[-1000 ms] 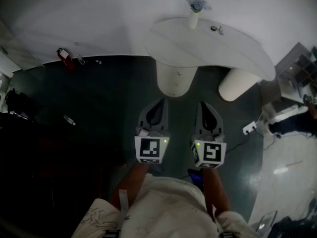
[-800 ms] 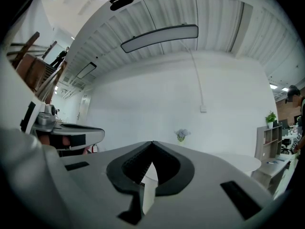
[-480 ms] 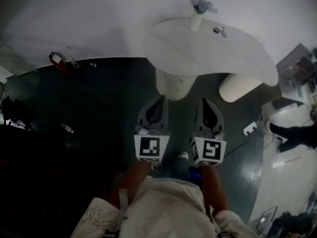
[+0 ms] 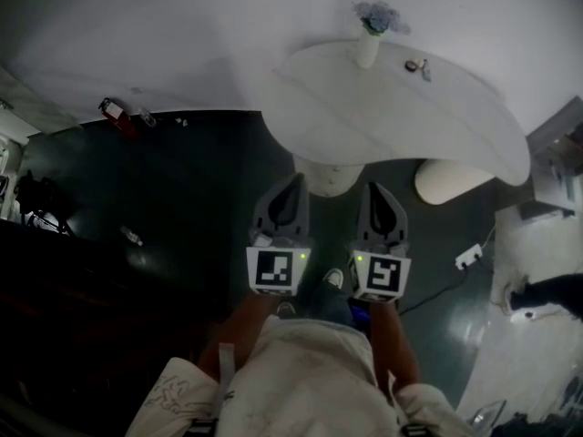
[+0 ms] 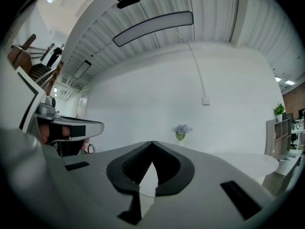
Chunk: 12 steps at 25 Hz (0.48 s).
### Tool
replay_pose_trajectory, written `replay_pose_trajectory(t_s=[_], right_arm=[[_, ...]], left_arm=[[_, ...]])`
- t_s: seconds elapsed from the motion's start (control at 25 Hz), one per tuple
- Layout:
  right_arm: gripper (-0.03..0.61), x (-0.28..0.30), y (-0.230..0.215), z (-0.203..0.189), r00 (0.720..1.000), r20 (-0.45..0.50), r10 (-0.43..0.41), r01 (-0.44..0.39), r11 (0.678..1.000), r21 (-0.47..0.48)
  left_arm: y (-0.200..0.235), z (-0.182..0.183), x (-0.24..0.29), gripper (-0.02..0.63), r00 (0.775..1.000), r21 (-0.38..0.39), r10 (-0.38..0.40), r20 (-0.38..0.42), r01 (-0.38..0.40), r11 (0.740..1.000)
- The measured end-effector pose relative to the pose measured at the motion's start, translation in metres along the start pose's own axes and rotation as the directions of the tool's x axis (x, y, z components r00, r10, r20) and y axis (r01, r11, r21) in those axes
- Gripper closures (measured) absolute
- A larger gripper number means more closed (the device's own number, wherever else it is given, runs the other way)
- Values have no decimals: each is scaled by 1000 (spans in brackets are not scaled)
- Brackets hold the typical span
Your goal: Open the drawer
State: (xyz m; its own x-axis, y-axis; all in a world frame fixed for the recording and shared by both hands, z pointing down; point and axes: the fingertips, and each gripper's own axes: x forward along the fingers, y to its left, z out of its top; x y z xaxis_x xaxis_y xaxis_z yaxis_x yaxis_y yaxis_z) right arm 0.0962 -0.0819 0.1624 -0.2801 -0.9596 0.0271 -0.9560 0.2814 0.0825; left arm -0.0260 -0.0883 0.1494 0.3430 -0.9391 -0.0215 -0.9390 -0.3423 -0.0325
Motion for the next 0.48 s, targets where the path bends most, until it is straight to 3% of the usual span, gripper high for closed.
replay_pose_trajectory(t_s=[0.24,0.48], right_arm=[[575,31,-35,-9,999,-1,44,-44,999,-14],[575,54,-31,-30,997,-29,73,-73,997,-10]], left_arm=[[-10,-16,49,614,999,32,40,-26,-39,999],[-5,-29,65,614,998,4,44,-38,-44,999]])
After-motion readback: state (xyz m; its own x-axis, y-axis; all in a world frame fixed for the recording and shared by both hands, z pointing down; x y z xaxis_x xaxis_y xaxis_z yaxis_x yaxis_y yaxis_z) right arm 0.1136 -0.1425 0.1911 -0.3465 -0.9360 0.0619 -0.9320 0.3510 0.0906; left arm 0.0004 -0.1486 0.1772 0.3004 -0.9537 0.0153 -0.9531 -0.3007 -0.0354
